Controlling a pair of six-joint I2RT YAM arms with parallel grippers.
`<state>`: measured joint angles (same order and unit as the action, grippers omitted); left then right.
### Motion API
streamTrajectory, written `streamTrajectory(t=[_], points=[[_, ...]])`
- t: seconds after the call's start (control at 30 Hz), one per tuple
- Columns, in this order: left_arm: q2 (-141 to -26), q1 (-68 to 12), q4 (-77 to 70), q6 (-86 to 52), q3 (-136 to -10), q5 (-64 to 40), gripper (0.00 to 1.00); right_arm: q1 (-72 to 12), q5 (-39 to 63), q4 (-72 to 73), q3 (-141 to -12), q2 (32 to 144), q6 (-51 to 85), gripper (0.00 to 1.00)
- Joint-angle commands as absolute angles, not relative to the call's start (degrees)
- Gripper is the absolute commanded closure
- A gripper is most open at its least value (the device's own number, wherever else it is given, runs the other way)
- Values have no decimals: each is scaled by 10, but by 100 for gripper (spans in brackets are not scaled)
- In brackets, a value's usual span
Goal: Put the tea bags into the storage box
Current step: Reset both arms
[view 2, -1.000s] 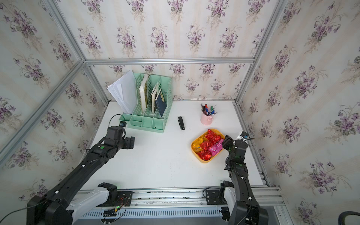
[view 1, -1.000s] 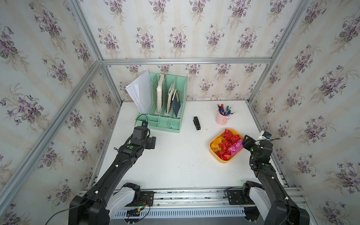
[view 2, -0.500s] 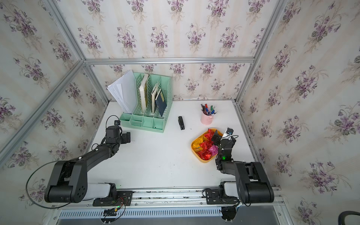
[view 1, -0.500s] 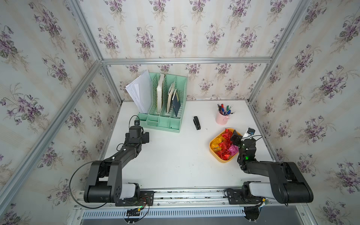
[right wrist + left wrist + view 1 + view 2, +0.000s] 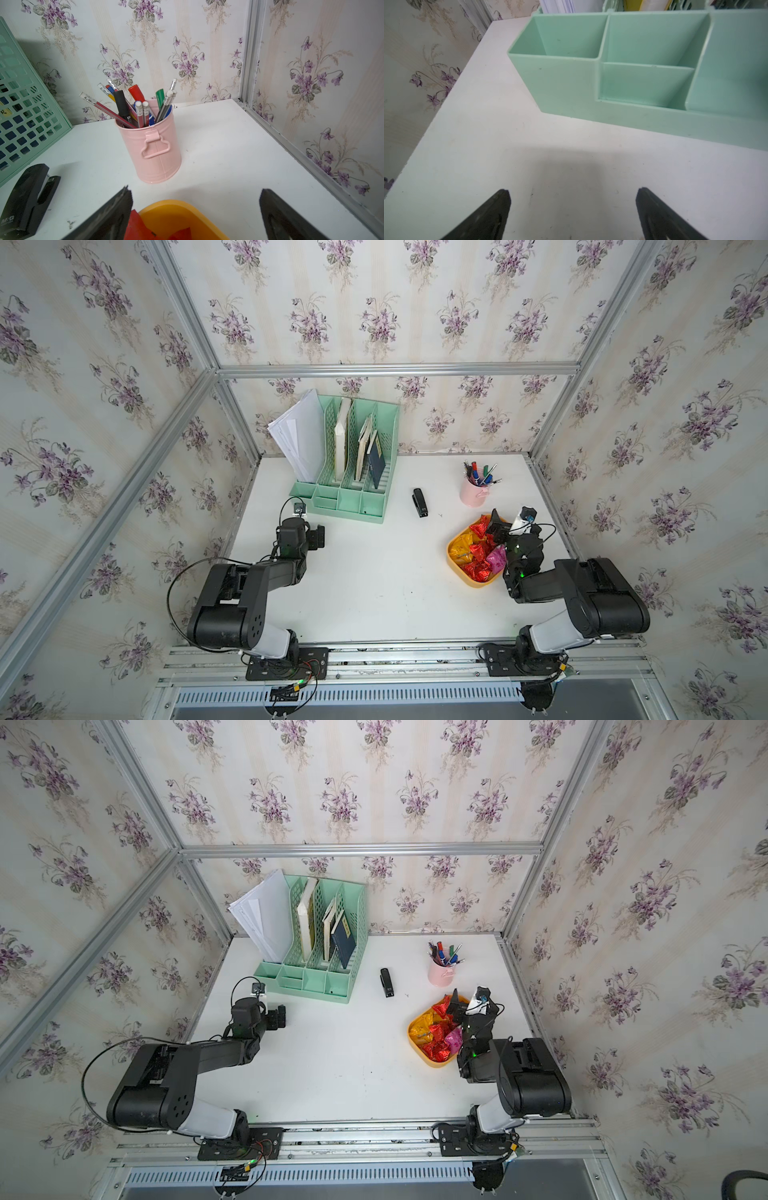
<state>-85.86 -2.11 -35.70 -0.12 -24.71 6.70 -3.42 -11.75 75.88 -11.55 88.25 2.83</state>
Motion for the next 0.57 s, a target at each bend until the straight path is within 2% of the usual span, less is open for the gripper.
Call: streamTrajectory(t=[0.0, 0.53], points=[[-858, -21, -411, 5, -250, 85, 1, -37, -132, 759, -116, 877, 29, 0], [-859, -23, -410, 6, -251, 88, 1, -38, -111, 746, -121, 881, 18, 0]])
